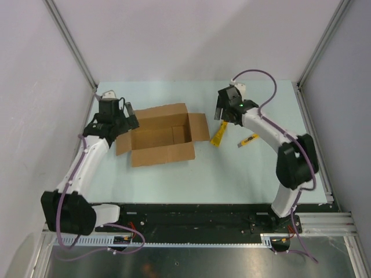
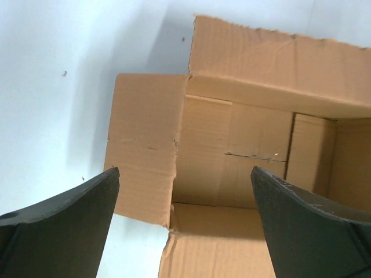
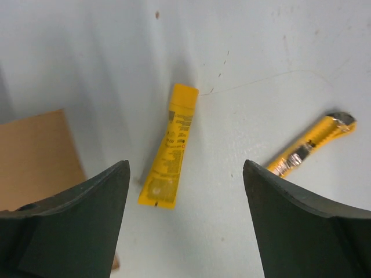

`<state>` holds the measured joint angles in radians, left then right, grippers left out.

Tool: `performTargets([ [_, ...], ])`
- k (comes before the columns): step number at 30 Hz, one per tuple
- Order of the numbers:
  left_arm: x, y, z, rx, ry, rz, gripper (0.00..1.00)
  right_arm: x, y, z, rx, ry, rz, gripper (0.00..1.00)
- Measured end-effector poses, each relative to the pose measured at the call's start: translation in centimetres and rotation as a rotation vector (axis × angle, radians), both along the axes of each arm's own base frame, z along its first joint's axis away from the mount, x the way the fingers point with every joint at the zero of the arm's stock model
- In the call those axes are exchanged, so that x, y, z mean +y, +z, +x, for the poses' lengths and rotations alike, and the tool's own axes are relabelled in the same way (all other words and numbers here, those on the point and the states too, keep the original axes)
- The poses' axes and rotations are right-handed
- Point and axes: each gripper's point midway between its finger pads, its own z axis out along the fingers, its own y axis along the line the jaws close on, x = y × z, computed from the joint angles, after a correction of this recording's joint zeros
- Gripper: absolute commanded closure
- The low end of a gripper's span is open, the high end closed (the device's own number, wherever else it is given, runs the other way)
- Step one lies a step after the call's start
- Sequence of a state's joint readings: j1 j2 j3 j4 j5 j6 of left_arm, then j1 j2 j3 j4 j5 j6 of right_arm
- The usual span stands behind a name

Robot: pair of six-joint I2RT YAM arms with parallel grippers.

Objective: Unpack the express box

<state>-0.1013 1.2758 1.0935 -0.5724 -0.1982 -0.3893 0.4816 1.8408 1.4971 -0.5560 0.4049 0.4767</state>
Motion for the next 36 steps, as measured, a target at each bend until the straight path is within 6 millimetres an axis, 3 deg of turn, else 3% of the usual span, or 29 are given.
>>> performTargets([
  [4,0.1,3.3,-1.1,-0.092,-0.008,-0.006,0.00,-0.6,5.5,-2.3,-0.114,0.013,0.053,0.09],
  [11,0.0,9.0,-3.3,-0.245,-0.027,-0.029,0.00,-1.7,12.0,-8.7,-0.262,0.017,0.088,0.06],
  [22,1.6,17.6,-12.5,-0.569,0.007,-0.040,0.00,-8.6,19.5,-17.0,-0.467,-0.197,0.202,0.07],
  [25,1.7,17.7,-12.9,-0.578,0.010,-0.040,0.00,-10.1,20.8,-18.7,-0.512,-0.232,0.239,0.08],
  [29,1.6,16.3,-12.5,-0.532,0.009,-0.035,0.00,-11.8,21.9,-20.3,-0.556,-0.260,0.268,0.07],
  [36,1.6,15.3,-12.4,-0.500,0.011,-0.037,0.00,-13.0,22.4,-21.3,-0.580,-0.278,0.274,0.08],
])
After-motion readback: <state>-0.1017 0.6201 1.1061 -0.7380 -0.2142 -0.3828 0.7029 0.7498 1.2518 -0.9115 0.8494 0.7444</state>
